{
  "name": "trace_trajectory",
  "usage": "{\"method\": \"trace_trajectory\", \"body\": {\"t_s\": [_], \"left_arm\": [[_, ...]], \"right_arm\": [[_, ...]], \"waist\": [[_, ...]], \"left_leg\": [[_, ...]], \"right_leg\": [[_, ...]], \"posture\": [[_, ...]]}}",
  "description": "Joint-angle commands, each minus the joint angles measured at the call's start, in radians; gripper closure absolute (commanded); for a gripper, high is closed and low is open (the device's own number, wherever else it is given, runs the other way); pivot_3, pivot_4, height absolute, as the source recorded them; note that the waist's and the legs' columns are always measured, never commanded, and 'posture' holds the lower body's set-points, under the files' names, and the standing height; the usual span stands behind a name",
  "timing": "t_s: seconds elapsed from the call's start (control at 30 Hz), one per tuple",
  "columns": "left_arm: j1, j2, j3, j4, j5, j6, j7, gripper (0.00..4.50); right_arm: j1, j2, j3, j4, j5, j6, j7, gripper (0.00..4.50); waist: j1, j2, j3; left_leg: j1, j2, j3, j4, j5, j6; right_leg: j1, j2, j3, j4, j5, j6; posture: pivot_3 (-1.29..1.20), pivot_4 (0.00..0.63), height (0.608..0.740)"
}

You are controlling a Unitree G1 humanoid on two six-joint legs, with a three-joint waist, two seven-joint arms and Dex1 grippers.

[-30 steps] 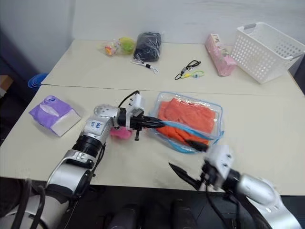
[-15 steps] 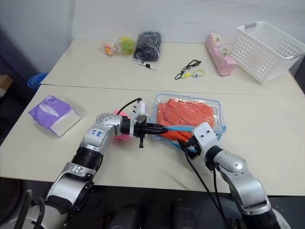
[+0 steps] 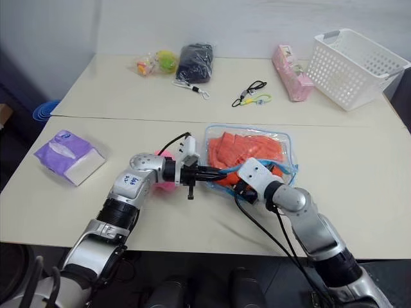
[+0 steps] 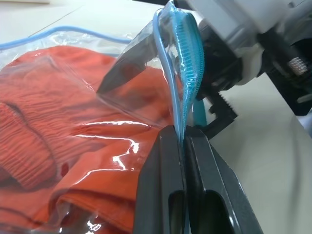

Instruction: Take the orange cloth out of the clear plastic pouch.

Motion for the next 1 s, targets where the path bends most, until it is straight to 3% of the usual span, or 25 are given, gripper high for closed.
{"method": "trace_trajectory", "body": {"t_s": [0.03,0.43,0.53,0.63,0.77,0.93,1.0], "left_arm": [[-0.017,-0.011,-0.004,-0.034,-0.029,-0.006,-0.011,4.5],[-0.028,-0.045,0.058,-0.014,-0.063,0.034,0.083,4.5],[-0.021,-0.046,0.074,-0.033,-0.083,0.097,0.119,4.5],[-0.009,-0.05,0.084,-0.039,-0.09,0.138,0.157,4.5],[-0.01,-0.051,0.084,-0.055,-0.097,0.175,0.196,4.5],[0.012,-0.046,0.079,-0.089,-0.099,0.199,0.214,4.5],[0.029,-0.026,0.075,-0.104,-0.096,0.194,0.201,4.5]], "right_arm": [[0.003,0.025,-0.023,0.118,0.02,0.065,0.024,0.52],[0.002,-0.027,-0.159,0.038,0.206,0.088,0.214,4.39],[0.011,-0.023,-0.25,-0.066,0.394,0.166,0.313,4.48],[0.056,-0.108,-0.292,-0.176,0.528,0.175,0.477,4.48],[0.133,-0.244,-0.325,-0.239,0.562,0.147,0.58,4.48],[0.275,-0.323,-0.565,-0.341,0.792,0.258,0.634,4.48],[0.345,-0.361,-0.729,-0.357,0.89,0.315,0.647,4.48]], "waist": [[0.0,-0.001,-0.001],[0.004,-0.001,-0.001],[0.003,-0.001,-0.001],[0.002,-0.001,-0.001],[0.003,-0.001,0.0],[0.017,-0.001,0.0],[0.02,-0.001,0.0]], "left_leg": [[0.0,0.0,0.0,0.0,0.0,0.0],[-0.001,-0.001,-0.001,0.0,0.0,0.001],[-0.002,-0.001,-0.001,0.0,0.0,0.001],[-0.002,0.0,-0.001,0.0,0.0,0.001],[-0.002,0.0,-0.001,-0.001,-0.001,0.002],[-0.002,0.0,-0.001,-0.001,-0.001,0.002],[-0.002,0.0,-0.001,-0.002,-0.001,0.002]], "right_leg": [[0.0,0.0,0.0,0.0,0.0,0.0],[0.001,-0.001,-0.001,-0.001,0.0,0.0],[0.0,-0.001,-0.001,-0.001,0.0,0.0],[0.0,-0.001,0.0,-0.001,0.0,0.0],[0.001,-0.001,-0.001,-0.004,0.0,0.0],[0.0,-0.001,-0.001,-0.005,0.0,0.0],[0.0,-0.001,-0.001,-0.006,0.0,0.0]], "posture": [[0.0,0.15,0.74],[0.0,0.15,0.74],[0.0,0.15,0.74],[0.0,0.15,0.74],[0.0,0.15,0.74],[0.0,0.15,0.74],[0.0,0.15,0.74]]}}
